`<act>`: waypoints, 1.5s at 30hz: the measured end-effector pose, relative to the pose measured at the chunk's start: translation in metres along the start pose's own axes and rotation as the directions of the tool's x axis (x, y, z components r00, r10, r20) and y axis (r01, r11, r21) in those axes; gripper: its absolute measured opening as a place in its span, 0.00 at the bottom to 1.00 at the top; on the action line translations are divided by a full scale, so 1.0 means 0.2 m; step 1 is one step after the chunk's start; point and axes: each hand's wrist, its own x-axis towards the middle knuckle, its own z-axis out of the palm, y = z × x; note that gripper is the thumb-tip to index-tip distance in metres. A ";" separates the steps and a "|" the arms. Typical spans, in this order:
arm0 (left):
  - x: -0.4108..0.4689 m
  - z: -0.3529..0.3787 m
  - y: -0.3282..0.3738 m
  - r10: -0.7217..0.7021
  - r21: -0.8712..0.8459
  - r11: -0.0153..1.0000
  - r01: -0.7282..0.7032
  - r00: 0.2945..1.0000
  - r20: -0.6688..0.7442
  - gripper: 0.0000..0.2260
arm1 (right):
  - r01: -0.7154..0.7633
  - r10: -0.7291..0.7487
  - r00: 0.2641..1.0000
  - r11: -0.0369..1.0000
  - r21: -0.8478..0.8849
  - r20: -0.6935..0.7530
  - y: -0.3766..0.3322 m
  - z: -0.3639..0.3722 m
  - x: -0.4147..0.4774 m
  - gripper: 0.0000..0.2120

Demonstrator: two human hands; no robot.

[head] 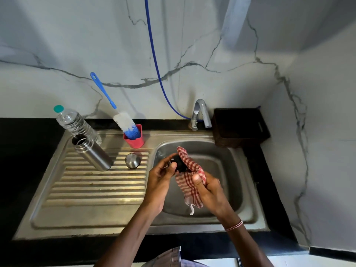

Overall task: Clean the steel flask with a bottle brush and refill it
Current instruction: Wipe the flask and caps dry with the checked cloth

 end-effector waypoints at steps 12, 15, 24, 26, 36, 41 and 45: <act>-0.02 0.09 0.06 0.118 0.336 0.928 -0.161 0.982 0.145 0.15 | 0.039 -0.049 0.998 0.976 -0.212 -0.039 0.03 0.05 0.13 0.23; 0.00 0.06 0.08 0.316 0.584 0.686 -0.433 0.901 0.297 0.23 | -0.161 0.163 0.987 0.981 0.105 -0.013 0.02 0.06 0.16 0.24; 0.02 0.09 0.09 0.293 0.594 0.751 -0.286 0.952 0.088 0.15 | -0.009 0.009 0.995 1.000 0.001 -0.101 0.05 0.04 0.13 0.23; 0.02 0.10 0.08 0.167 0.491 0.857 -0.154 0.986 0.018 0.12 | 0.153 -0.179 0.976 0.969 -0.195 -0.121 0.07 0.04 0.12 0.21; 0.10 -0.01 0.14 0.329 0.544 0.640 -0.544 0.833 0.445 0.22 | -0.447 0.487 0.873 0.771 0.454 0.031 -0.07 0.02 0.22 0.26; 0.07 0.03 0.14 0.150 0.471 0.852 -0.230 0.968 0.202 0.16 | 0.045 -0.090 0.975 0.976 -0.214 -0.205 0.05 0.03 0.14 0.23; 0.05 0.07 0.15 -0.002 0.295 0.954 -0.052 0.984 0.180 0.08 | 0.193 -0.344 0.931 0.742 -0.642 -0.118 0.08 0.03 0.12 0.26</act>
